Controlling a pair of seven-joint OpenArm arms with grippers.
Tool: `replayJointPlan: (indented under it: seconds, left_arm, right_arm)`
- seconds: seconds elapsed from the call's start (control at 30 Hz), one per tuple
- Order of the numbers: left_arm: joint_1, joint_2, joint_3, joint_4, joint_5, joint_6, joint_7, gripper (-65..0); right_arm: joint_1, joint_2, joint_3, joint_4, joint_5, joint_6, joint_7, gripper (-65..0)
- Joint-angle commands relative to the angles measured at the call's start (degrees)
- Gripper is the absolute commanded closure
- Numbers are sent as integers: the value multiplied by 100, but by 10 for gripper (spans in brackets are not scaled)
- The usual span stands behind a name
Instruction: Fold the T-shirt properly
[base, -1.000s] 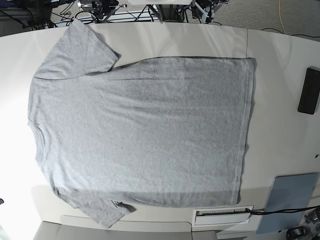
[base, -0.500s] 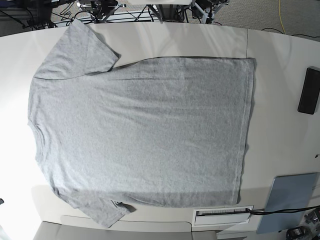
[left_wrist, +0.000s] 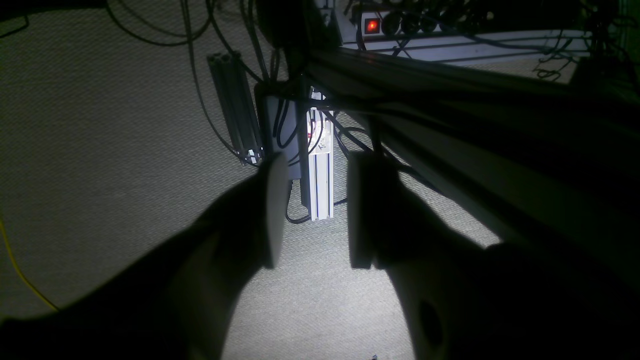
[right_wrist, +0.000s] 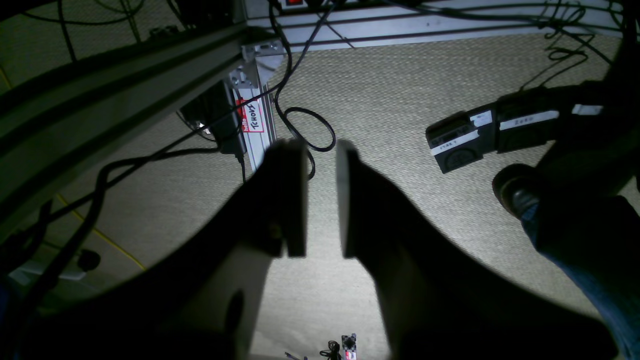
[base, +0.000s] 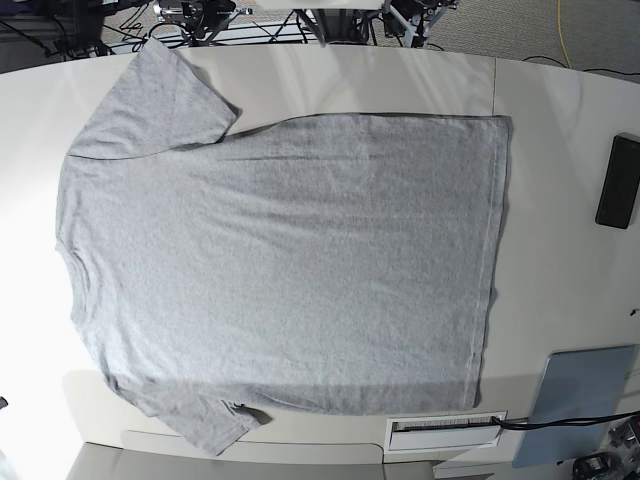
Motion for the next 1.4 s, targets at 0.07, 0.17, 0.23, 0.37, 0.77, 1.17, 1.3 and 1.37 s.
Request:
replayJointPlan:
  seconds: [0.07,0.17,0.23,0.37,0.77,1.17,1.3,1.37]
  left_arm:
    - [37,-2,-2,24,20,-37,-42,-218]
    - [52,-4,-2,28,20,-37,-42,-218]
    - [103,-4,-2,55,20,-39,-39,-218]
    - [402,-50,-4,422,20,-37,-37,-218]
    - [1847,-227,-2,2874,-468,-37,1121,-217]
    - [3836,-1062,-4,5945,-1318,459,1652,-217]
    - [4251,-1582,-4,6850,-1290,503,1836,-217]
    - [4411,-1812,-4,7274,-1060,503,1838,-217]
  right_arm:
    - [-15,50,9,35,11,17,59,-112]
    - [-17,52,9,35,11,17,55,-112]
    - [-52,61,7,37,11,17,24,-112]
    - [-227,155,9,48,11,20,15,-112]
    - [-1891,573,7,2662,323,35,-721,-112]
    - [-4009,1746,9,6004,1823,35,-1655,-112]
    - [-4601,2194,9,7178,1963,37,-2124,-112]
    - [-4846,2411,15,7753,1961,35,-2319,-112]
